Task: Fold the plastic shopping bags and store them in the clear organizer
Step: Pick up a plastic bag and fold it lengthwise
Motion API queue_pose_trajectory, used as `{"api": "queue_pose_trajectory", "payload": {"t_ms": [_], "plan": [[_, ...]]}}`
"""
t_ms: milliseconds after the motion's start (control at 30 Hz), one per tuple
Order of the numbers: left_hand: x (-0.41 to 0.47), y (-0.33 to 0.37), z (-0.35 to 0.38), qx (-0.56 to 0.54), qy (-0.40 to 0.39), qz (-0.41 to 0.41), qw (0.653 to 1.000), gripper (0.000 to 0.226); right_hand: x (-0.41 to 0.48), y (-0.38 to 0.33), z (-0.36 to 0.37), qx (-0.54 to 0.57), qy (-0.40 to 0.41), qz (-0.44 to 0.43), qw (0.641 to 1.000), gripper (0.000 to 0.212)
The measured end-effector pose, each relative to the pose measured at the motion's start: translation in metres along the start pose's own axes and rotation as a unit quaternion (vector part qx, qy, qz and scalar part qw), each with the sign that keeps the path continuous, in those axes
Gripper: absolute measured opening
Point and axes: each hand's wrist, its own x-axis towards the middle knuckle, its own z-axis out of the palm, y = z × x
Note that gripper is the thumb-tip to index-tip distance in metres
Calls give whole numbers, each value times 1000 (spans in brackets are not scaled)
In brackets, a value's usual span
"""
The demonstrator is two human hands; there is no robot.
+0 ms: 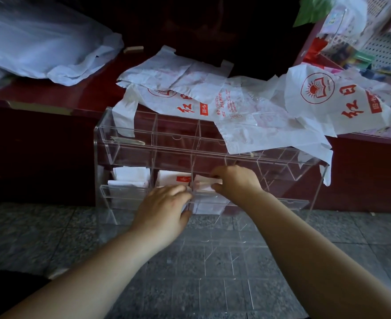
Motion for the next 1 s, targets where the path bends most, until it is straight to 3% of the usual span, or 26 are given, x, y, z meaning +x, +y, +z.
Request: {"api": "queue_pose_trajectory", "payload": {"t_ms": [133,233,333,567,667,767,833,900,1000], "plan": [[-1,0,-3,-5,-3,-31,1000,42,-3,5,-3,23,-8,27,999,36],[1,5,-8,-59,-48,-76,994,36,-3,9,-5,46,-24,38,998,32],[3,2,-5,-67,-34,-66,995,39,-6,10,-8,113,-9,33,993,31],[4,2,-7,-83,-28,-81,993,30,-43,27,-16,227,180,1,957,15],[6,2,-9,-75,-17,-79,994,28,-58,37,-27,177,311,-37,933,15],[12,0,-15,-43,101,-29,993,23,-59,46,-40,82,371,-48,924,27],[15,-2,-22,-36,167,-22,985,32,-51,45,-45,23,344,-57,937,43],[19,-9,-29,-21,193,-23,981,47,-42,37,-50,-1,255,-48,966,57],[22,-20,-31,16,170,-69,983,61,-28,32,-48,-13,189,-48,981,54]]}}
